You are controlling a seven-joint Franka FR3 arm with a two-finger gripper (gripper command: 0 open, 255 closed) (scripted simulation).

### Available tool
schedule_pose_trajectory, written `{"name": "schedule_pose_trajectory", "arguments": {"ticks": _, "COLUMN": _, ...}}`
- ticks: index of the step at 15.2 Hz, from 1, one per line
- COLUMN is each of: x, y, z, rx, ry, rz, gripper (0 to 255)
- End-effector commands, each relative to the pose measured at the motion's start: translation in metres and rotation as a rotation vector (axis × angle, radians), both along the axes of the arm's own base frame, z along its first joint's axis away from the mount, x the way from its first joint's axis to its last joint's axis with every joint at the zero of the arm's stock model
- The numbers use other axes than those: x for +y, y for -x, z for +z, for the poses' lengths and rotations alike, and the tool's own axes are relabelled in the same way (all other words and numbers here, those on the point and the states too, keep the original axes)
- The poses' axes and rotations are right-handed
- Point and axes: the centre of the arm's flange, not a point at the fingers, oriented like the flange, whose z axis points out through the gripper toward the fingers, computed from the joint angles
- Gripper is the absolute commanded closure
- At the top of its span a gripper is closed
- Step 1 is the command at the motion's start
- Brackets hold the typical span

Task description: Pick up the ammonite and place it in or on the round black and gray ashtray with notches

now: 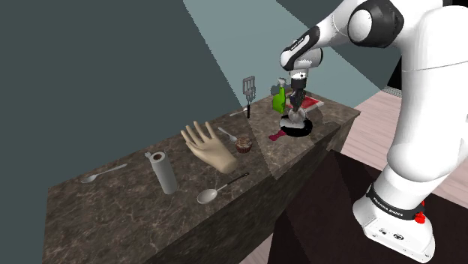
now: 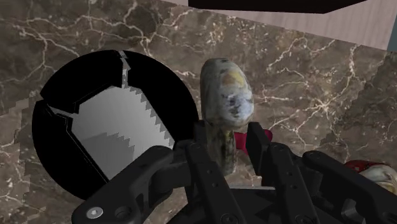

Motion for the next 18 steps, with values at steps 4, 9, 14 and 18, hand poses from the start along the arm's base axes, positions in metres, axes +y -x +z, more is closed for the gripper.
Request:
{"name": "schedule_pose_trajectory", "arguments": {"ticks": 4, "x": -0.066, "y": -0.015, "z": 0.005, "rx": 0.000, "ry": 0.000, "rz": 0.001, "gripper": 255}}
{"name": "schedule_pose_trajectory", "arguments": {"ticks": 9, "x": -0.102, "y": -0.023, "z": -0.004, "rx": 0.000, "ry": 0.000, "rz": 0.001, "gripper": 255}}
{"name": "schedule_pose_trajectory", "arguments": {"ticks": 14, "x": -0.102, "y": -0.023, "z": -0.030, "rx": 0.000, "ry": 0.000, "rz": 0.001, "gripper": 255}}
{"name": "schedule_pose_trajectory", "arguments": {"ticks": 18, "x": -0.102, "y": -0.023, "z": -0.051, "rx": 0.000, "ry": 0.000, "rz": 0.001, "gripper": 255}}
